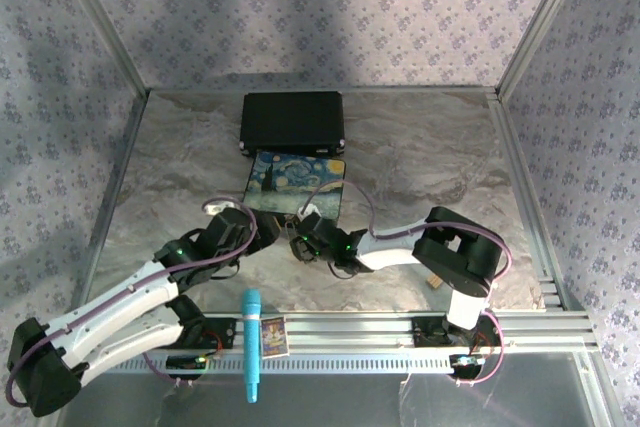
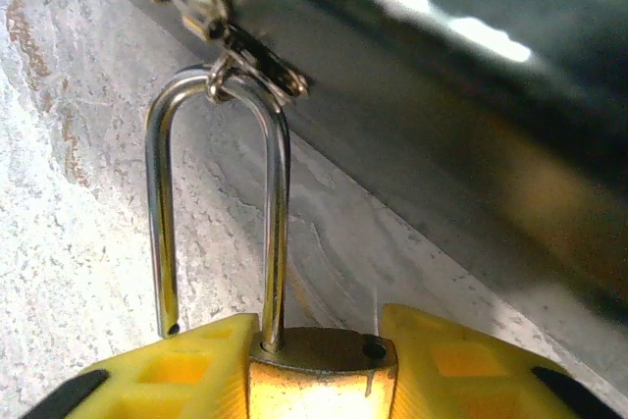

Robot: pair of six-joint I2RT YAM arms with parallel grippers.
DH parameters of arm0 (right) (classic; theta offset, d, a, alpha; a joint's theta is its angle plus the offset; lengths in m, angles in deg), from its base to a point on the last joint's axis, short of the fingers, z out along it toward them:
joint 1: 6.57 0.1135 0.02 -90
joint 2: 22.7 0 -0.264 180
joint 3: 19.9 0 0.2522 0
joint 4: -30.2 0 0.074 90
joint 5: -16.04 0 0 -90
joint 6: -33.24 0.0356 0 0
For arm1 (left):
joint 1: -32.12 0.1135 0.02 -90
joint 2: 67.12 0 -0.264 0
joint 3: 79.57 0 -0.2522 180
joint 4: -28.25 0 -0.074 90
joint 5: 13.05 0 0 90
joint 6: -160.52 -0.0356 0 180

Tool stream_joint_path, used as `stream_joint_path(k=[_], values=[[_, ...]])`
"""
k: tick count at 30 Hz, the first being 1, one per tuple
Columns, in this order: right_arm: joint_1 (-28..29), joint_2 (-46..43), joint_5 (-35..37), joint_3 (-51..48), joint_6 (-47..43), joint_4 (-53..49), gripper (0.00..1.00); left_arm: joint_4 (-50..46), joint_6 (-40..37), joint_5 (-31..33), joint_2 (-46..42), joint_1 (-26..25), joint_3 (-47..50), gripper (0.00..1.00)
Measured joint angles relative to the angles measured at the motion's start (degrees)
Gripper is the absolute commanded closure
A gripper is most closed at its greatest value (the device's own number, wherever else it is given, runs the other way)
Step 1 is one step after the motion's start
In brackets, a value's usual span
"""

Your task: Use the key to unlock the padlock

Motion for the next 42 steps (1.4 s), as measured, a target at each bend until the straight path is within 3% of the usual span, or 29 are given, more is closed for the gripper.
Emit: stream_joint_path(k=[9, 21, 30, 33, 37, 42], values=[[0.3, -4.8, 1.2, -5.9, 2.3, 0.9, 0.8, -2.7, -10.2, 3.7, 3.6, 0.0, -6.3, 0.0], [-3.2, -16.9, 0.2, -17.3, 6.7, -1.2, 0.82, -4.7, -45.4, 6.1, 24.6, -6.5, -24.8, 0.06], [-7.9, -20.2, -4.5, -22.4, 9.8, 4.0, 0.84, -2.8, -64.8, 4.6, 41.7, -9.9, -28.9, 0.1], [-8.7, -21.6, -4.4, -23.7, 11.0, 4.0, 0.84, -2.5, -68.2, 6.9, 45.6, -11.7, -30.1, 0.17], [-9.2, -21.7, -4.6, -24.0, 13.1, 4.6, 0.85, -2.2, -70.9, 10.9, 47.1, -12.5, -30.8, 0.38], [-10.5, -20.8, -6.2, -24.4, 16.6, 7.0, 0.86, -0.6, -72.0, 14.5, 48.5, -14.1, -30.9, 0.41]])
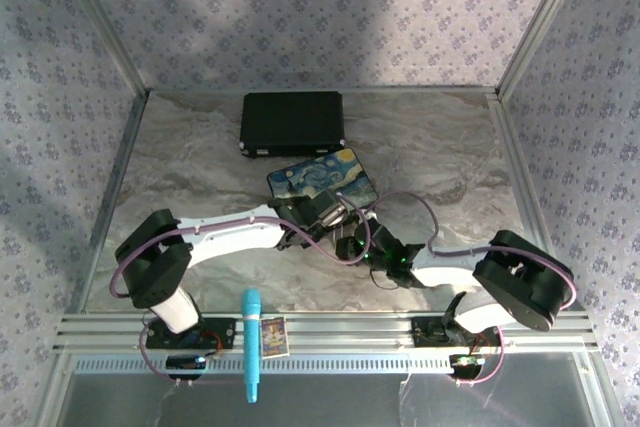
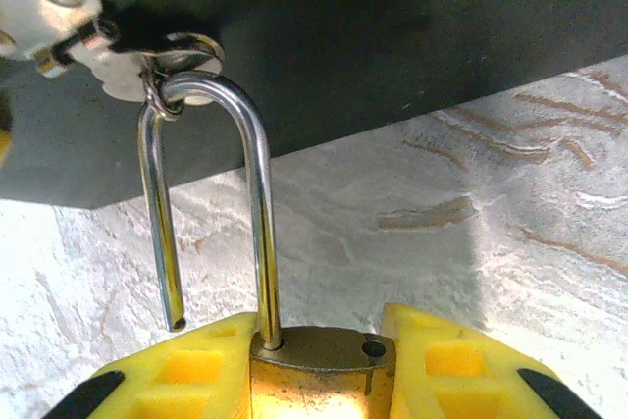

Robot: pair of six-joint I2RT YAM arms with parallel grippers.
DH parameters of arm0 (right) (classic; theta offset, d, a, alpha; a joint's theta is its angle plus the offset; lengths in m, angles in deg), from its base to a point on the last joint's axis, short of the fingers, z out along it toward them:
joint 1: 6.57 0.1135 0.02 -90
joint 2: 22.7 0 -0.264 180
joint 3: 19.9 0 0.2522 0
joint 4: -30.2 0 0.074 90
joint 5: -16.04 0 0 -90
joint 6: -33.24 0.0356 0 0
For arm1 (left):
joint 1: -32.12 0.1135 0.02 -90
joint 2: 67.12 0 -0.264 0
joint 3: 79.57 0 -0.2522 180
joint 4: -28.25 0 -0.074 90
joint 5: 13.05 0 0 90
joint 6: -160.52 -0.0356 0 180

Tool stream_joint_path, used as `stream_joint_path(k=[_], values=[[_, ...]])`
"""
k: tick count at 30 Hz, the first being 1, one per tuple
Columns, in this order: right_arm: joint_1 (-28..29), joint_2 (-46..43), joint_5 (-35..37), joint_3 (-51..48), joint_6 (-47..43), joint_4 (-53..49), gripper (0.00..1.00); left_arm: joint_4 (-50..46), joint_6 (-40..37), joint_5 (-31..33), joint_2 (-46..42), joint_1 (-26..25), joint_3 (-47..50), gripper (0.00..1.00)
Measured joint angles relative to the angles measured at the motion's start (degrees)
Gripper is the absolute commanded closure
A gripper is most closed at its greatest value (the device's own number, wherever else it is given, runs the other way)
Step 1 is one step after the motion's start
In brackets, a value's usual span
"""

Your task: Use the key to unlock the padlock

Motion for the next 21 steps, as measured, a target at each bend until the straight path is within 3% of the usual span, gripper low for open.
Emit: stream_joint_path(k=[2, 10, 21], values=[[-0.9, 0.4, -1.1, 0.0, 2.1, 0.6, 0.86, 0.8, 0.0, 1.3, 0.5, -0.6, 0.0, 0.55], [-2.3, 0.9, -2.3, -0.8, 9.4, 3.9, 0.87, 5.3, -0.1, 2.6, 0.4, -1.5, 1.8, 0.56], [-2.4, 1.8, -1.0, -1.4, 15.3, 7.5, 0.89, 7.7, -0.2, -1.9, -1.2, -0.8, 2.9, 0.57]])
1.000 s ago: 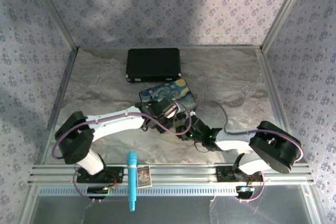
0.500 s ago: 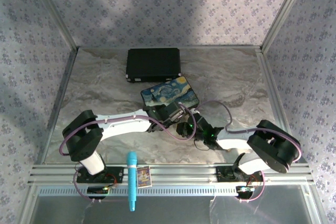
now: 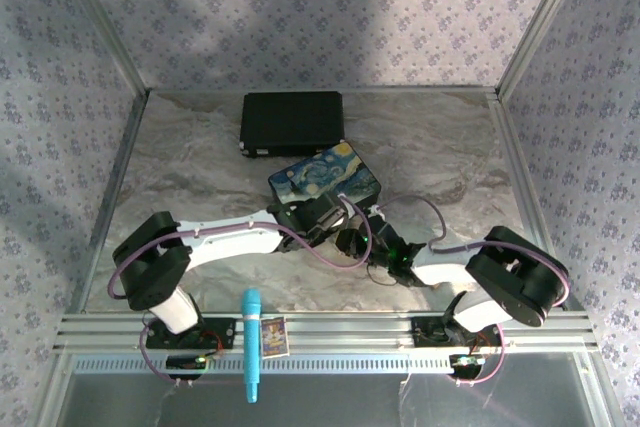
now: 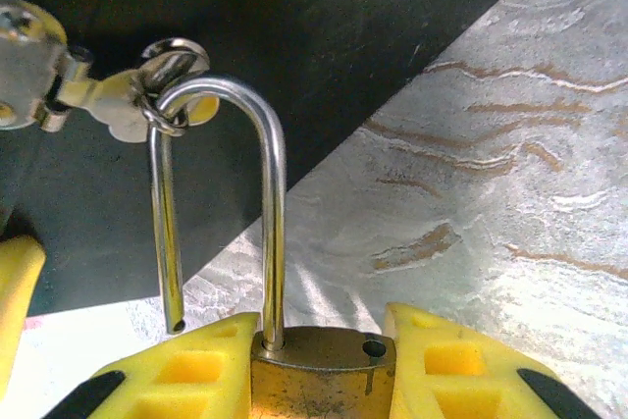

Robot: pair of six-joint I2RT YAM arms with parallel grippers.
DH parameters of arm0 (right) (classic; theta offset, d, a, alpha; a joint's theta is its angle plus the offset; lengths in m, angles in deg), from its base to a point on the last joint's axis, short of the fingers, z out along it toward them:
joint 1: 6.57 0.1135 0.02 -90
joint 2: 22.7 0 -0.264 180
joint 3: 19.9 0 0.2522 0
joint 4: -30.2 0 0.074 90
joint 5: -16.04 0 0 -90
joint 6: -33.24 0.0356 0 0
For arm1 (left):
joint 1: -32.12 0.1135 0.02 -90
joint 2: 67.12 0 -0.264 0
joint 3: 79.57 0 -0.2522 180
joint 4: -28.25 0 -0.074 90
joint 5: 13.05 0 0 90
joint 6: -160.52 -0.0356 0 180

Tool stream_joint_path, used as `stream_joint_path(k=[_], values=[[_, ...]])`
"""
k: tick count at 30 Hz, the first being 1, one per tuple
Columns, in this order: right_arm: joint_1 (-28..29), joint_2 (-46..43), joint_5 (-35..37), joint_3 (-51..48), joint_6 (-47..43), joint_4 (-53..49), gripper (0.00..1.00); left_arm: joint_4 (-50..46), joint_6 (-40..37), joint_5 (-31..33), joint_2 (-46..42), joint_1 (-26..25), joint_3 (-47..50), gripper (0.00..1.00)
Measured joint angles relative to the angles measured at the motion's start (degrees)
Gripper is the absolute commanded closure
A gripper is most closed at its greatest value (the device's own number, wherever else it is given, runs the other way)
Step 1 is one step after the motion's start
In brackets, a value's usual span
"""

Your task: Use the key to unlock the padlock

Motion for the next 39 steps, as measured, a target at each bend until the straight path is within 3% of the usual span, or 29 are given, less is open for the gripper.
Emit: stream_joint_path(k=[21, 35, 39], values=[[-3.9, 0.1, 1.3, 0.0, 1.7, 0.7, 0.91, -2.1, 0.0, 0.0, 4.7, -0.1, -5.3, 0.59], [-2.6, 0.3, 5.3, 2.9, 3.8, -3.8, 0.91, -2.9, 0.0, -0.4, 5.9, -0.2, -7.0, 0.6], [-4.1, 0.7, 3.5, 2.5, 4.7, -2.6, 0.93, -3.1, 0.0, -0.4, 5.9, -0.2, -7.0, 0.6]])
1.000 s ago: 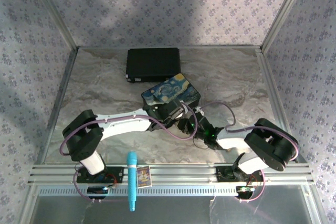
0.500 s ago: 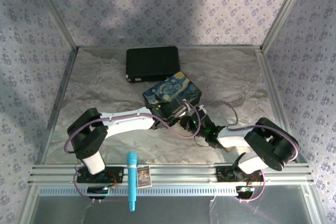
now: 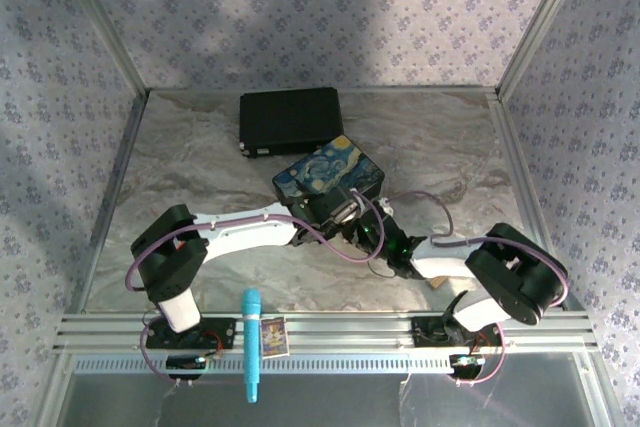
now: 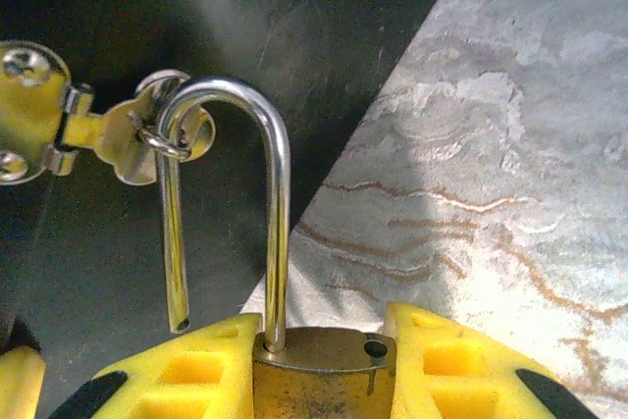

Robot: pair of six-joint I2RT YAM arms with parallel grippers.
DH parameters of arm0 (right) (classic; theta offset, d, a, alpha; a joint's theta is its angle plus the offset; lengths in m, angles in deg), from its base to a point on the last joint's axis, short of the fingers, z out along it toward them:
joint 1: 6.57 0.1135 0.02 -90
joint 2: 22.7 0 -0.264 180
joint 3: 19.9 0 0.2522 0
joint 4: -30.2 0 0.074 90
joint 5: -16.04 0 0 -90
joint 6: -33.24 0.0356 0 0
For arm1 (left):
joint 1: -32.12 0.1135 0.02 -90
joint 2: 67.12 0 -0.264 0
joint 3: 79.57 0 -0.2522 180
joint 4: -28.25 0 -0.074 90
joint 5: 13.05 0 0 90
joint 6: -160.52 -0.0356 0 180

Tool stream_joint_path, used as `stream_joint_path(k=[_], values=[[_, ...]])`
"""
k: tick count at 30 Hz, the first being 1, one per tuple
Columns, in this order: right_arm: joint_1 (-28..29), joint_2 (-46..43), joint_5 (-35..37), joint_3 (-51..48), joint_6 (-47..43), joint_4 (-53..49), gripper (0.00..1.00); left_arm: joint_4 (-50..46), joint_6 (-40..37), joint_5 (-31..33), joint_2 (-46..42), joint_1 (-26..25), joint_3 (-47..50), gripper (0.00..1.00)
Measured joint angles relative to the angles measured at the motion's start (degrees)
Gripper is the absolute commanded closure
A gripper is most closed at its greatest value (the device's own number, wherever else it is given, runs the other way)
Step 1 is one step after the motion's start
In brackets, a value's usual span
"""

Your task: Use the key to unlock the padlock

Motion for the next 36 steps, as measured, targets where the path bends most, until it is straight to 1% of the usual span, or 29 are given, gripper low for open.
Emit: stream_joint_path(k=[5, 9, 12, 13, 15, 18, 24, 31, 36], values=[[-3.4, 0.7, -4.1, -1.4, 2.5, 4.4, 0.93, 1.0, 0.0, -0.4, 0.2, -0.4, 0.0, 0.6], [-4.3, 0.6, -5.4, -1.9, 4.7, 5.9, 0.93, 1.1, 0.0, -0.4, 0.4, -0.8, -0.1, 0.6], [-4.9, -0.5, -4.7, -2.0, 5.7, 6.1, 0.93, 1.1, -0.4, -0.4, 0.4, -0.8, -0.1, 0.6], [-5.4, -1.2, -3.4, -2.0, 5.9, 6.1, 0.93, 1.1, -0.5, -0.4, 0.4, -0.9, -0.1, 0.6], [-7.4, -2.8, -0.9, -1.9, 5.8, 7.2, 0.93, 1.0, -0.4, -0.4, 0.5, -0.9, -0.1, 0.6], [-9.8, -4.3, 1.0, -1.6, 5.8, 9.8, 0.93, 0.4, -0.5, -0.2, 0.5, -1.3, -0.2, 0.6], [-11.0, -4.5, 0.3, -1.1, 5.2, 9.3, 0.93, 0.3, -0.4, 0.2, 0.5, -1.4, -0.2, 0.6], [-11.2, -3.3, -4.6, -5.1, 2.8, 9.9, 0.94, 0.4, 0.1, 1.8, 0.8, -1.9, -0.1, 0.61], [-11.4, -4.6, -8.5, -5.7, 0.1, 5.0, 0.94, 0.3, 0.5, 2.2, 0.8, -1.9, -0.1, 0.6]])
